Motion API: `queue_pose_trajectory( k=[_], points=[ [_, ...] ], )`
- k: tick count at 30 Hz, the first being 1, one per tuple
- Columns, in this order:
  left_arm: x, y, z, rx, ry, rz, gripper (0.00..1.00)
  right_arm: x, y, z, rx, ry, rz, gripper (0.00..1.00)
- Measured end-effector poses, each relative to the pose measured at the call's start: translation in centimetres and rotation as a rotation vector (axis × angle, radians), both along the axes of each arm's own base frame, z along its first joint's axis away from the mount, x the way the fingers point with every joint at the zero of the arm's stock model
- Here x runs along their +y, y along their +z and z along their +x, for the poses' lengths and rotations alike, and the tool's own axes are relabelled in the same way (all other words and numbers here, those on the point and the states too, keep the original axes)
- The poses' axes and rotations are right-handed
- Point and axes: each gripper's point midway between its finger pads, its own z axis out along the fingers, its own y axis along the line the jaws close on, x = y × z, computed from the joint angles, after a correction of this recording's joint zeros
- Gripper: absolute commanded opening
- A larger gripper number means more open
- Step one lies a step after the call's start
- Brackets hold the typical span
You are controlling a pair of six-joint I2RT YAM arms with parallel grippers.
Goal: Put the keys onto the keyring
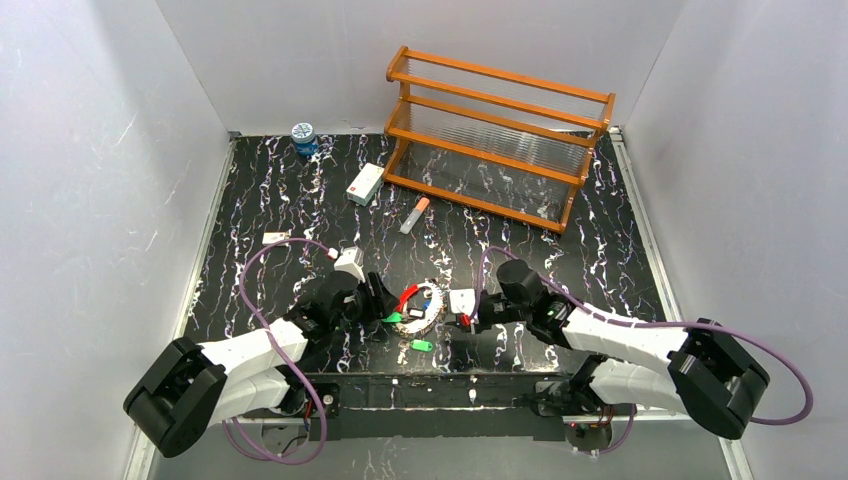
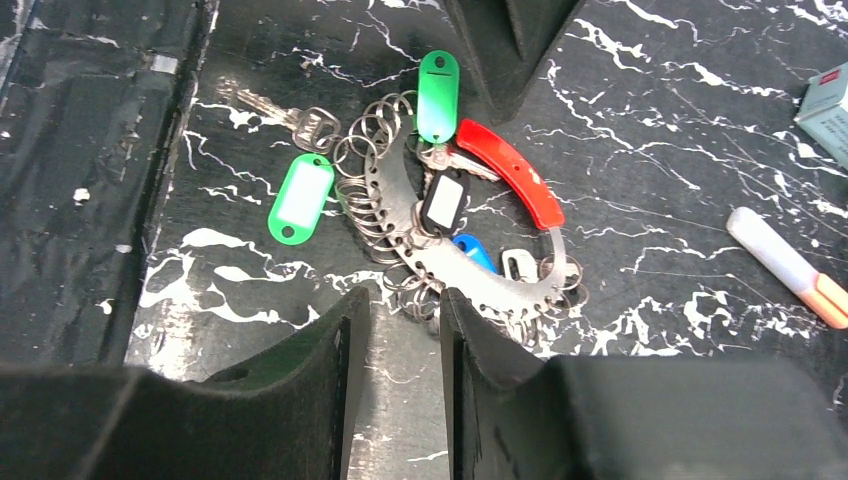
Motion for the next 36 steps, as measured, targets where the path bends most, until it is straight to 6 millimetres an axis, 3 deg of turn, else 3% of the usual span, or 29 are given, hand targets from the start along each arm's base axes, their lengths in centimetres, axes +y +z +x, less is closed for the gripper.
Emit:
queue_pose_trajectory(
  k=[7,14,29,36],
  points=[
    [-0.1,0.0,-0.1,0.023,0.02,-0.023,0.48,0.3,-0.7,-1.1,0.017,0.023,-0.018,0.39],
    [-0.1,-0.6,-0.5,0.048,0.036,-0.053,0.48,-0.2,-2.7,-1.8,-0.07,0.047,-0.076,0.39],
    [-0.6,-0.6,-0.4,0.051,0.032,-0.071,0.48,-0.2,-6.4,-1.0,-0.385,0.104,-0.262,0.41],
    [-0.6,-0.6,-0.4,0.051,0.031,-0.072,0.48,0.6,-6.3,-0.2,-0.497,0.126,-0.269,0.41]
  ],
)
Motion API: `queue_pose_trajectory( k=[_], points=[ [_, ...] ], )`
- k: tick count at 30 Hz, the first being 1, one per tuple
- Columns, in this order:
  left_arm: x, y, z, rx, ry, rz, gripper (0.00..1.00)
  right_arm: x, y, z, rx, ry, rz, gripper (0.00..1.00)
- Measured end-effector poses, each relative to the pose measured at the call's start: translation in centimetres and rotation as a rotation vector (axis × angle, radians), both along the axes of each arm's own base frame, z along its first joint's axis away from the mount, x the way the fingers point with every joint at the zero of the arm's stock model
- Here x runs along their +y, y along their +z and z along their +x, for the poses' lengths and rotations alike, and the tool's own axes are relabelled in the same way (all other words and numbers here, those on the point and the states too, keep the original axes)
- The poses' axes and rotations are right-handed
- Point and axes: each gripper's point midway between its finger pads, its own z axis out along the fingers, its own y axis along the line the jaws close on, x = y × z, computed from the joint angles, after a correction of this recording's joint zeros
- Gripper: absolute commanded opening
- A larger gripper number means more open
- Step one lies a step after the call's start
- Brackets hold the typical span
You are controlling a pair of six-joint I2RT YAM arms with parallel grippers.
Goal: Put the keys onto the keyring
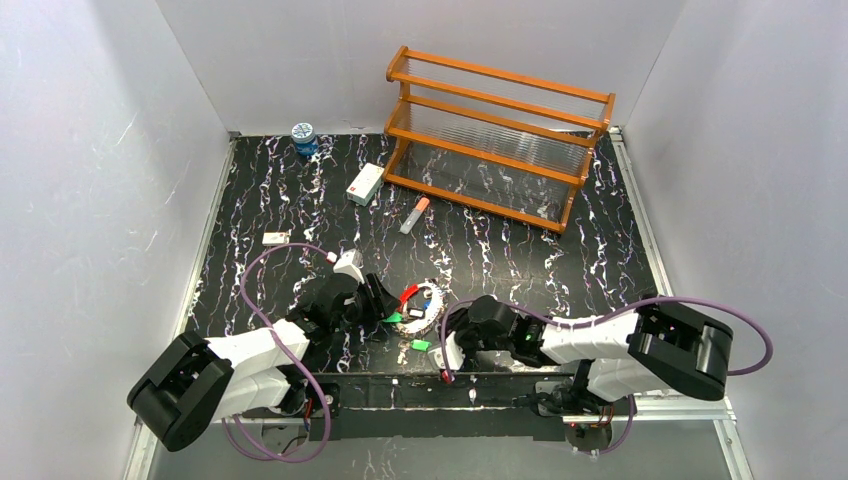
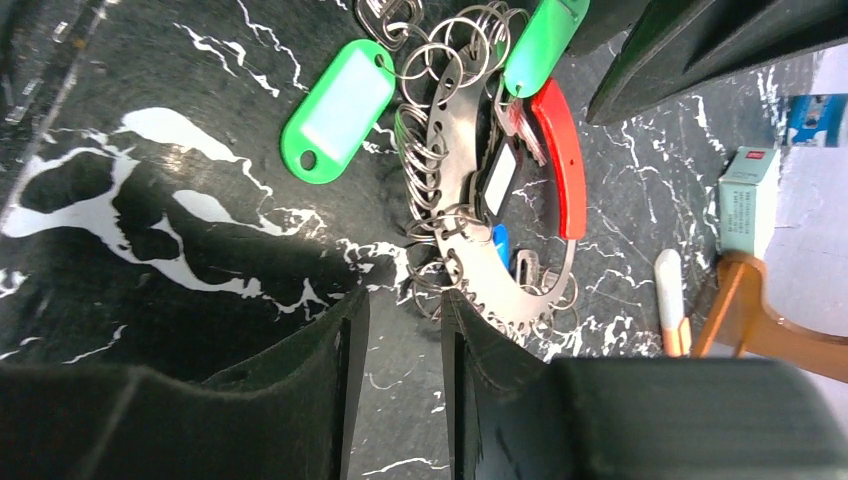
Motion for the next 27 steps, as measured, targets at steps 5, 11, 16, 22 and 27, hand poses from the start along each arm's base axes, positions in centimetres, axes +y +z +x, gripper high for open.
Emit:
queue_pose_trajectory(
  k=[5,11,16,22,27],
  points=[
    [0.0,0.0,0.0,0.0,-0.001,0.0,0.48,0.4,-0.1,0.7,-0.065,0.016,-0.007,0.4],
    [0.0,0.0,0.0,0.0,-0.001,0.0,0.48,1.0,0.0,1.4,-0.112,0.03,-0.011,0.39],
    [0.0,0.0,0.0,0.0,-0.001,-0.001,0.48,1.5,-0.1,1.6,-0.129,0.044,-0.018,0.33],
    [0.0,0.0,0.0,0.0,-0.001,-0.001,0.48,1.8,0.0,1.6,-0.134,0.059,-0.02,0.15],
    [0.0,0.0,0.0,0.0,-0.001,0.0,0.48,1.9,-0.1,1.4,-0.126,0.067,-0.02,0.01]
  ],
)
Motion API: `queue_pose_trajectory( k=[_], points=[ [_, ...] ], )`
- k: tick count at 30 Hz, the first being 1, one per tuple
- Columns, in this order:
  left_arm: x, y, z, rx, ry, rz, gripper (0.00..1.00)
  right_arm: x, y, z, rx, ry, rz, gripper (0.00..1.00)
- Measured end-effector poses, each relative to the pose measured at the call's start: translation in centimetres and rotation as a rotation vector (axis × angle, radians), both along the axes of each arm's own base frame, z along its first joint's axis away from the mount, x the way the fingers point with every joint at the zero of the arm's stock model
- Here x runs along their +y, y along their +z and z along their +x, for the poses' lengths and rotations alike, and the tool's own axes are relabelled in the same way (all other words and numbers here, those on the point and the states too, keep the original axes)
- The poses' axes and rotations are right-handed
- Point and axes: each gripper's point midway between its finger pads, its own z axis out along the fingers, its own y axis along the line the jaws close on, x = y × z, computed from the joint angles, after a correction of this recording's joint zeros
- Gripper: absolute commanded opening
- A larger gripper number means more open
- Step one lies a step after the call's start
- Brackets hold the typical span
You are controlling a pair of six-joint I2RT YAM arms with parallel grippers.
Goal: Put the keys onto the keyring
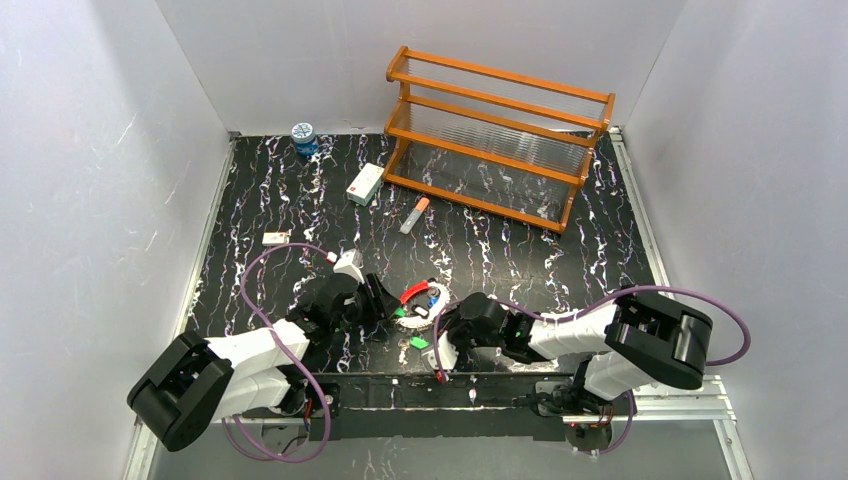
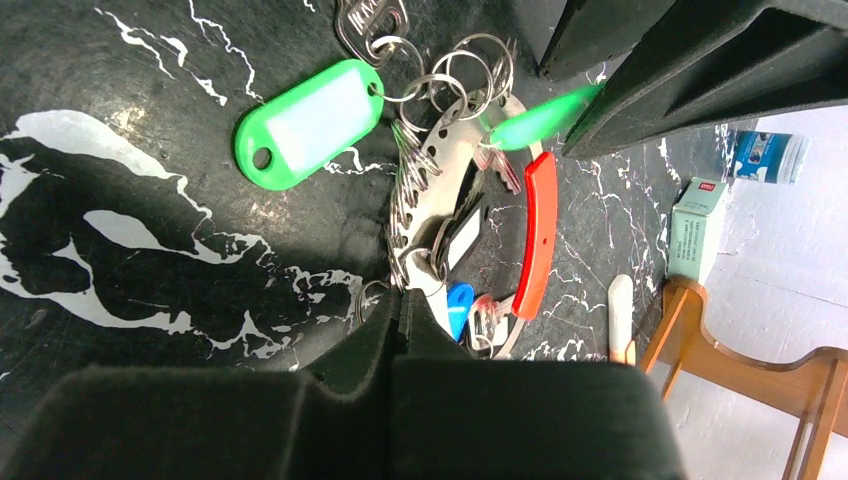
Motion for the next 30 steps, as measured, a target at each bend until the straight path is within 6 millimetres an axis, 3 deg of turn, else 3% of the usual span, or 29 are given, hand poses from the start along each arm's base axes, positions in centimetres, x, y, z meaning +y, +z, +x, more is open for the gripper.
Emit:
queue_pose_trajectory(
  k=[12,16,23,26,30],
  points=[
    [0.4,0.1,-0.2,-0.002,-0.015,0.032,0.48,0.2,0.2,-0.2,0.056,-0.025,-0.007,0.01],
    [0.5,0.7,-0.2,-0.016,-0.024,0.052,0.48,1.2,2.0,-0.5,0.139,-0.053,0.044,0.01],
    [0.7,2.4,0.5,-0.072,-0.024,0.062,0.48,3.5,5.3,-0.3,0.511,-0.168,0.182,0.01],
    [0.9,2.7,0.6,-0.081,-0.02,0.069,0.48,3.5,4.5,-0.3,0.668,-0.232,0.189,0.01],
    [1.2,2.8,0.5,-0.088,-0.015,0.083,0.48,3.4,1.6,-1.1,0.852,-0.321,0.13,0.01]
  ],
)
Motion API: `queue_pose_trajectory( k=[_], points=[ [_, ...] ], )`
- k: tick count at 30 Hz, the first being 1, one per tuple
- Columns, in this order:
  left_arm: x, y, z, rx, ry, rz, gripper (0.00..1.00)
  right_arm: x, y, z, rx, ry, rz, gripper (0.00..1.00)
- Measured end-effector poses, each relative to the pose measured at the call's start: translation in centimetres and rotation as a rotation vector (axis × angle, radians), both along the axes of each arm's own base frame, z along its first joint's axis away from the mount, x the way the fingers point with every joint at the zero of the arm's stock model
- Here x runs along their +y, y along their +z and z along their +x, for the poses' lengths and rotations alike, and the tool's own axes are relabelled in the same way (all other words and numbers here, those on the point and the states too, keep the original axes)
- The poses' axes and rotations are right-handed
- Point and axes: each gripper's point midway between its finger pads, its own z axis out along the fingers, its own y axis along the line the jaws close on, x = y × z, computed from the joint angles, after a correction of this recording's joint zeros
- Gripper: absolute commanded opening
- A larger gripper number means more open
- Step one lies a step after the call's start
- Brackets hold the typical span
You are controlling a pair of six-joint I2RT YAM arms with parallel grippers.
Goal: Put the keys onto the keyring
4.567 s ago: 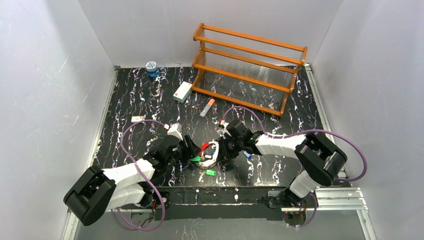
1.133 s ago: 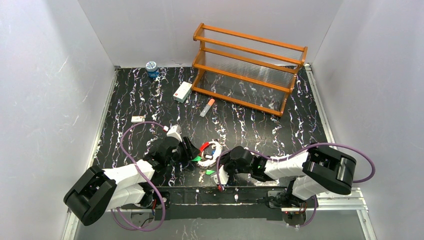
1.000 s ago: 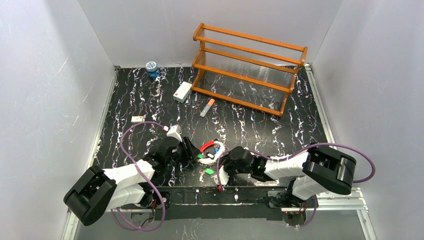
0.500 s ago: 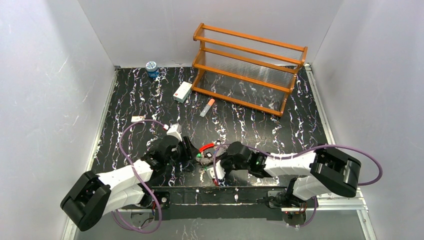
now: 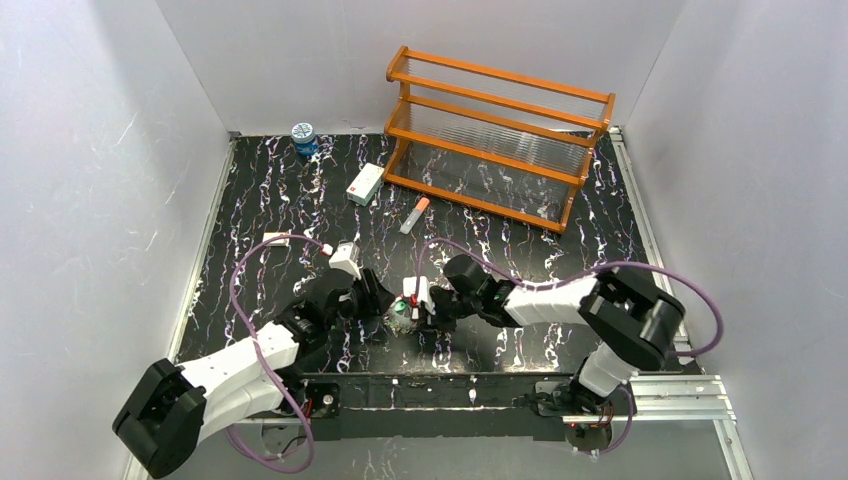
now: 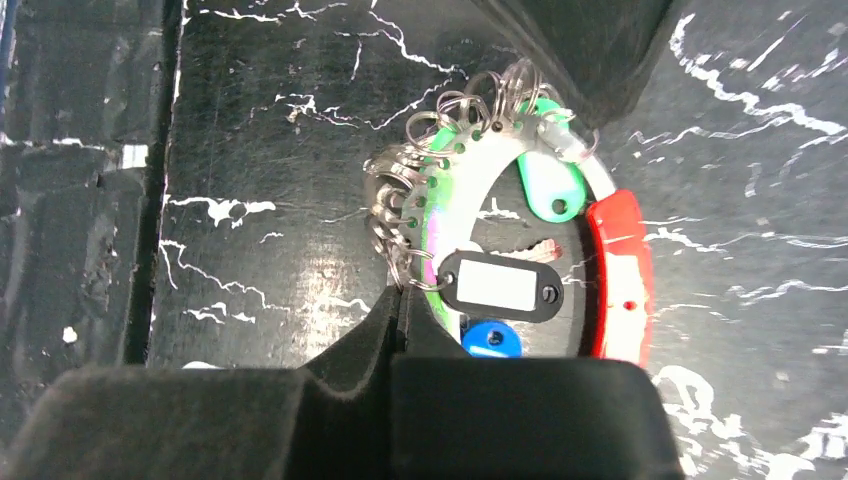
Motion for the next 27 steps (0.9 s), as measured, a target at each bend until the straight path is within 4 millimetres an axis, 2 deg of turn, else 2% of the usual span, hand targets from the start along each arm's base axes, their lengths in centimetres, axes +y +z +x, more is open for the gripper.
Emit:
queue_pose_trajectory(
  k=[3,7,11,14,15,19,23,27],
  points=[
    [0.3,0.1,-0.1,-0.006,0.003,0.009,0.48,0.6,-1.2,0.0,0.124,-0.03,-0.023,0.01],
    [0.6,0.6,-0.1,-0.024,0.007,0.013,0.48,1.7,-1.0,1.1,0.223,-0.071,-0.012,0.01],
    [0.9,0.8,0.0,-0.036,0.015,0.02,0.48,1.6,-0.9,1.2,0.259,-0.084,-0.01,0.04],
    [1.0,0.8,-0.1,-0.035,0.017,0.023,0.48,1.3,-0.9,0.9,0.257,-0.074,-0.006,0.23],
    [1.0,0.8,-0.1,-0.034,0.017,0.023,0.48,1.1,-0.8,0.7,0.249,-0.065,-0.005,0.25],
    [1.0,0.8,-0.1,-0.034,0.017,0.026,0.48,-0.1,-0.3,-0.2,0.198,-0.023,0.013,0.28],
    [1.0,0.7,-0.1,-0.032,0.016,0.029,0.48,-0.8,0.7,-0.6,0.132,0.017,0.044,0.32],
    [1.0,0.4,-0.1,-0.026,0.015,0.034,0.48,-1.2,1.3,-0.9,0.069,0.06,0.072,0.32]
  ],
)
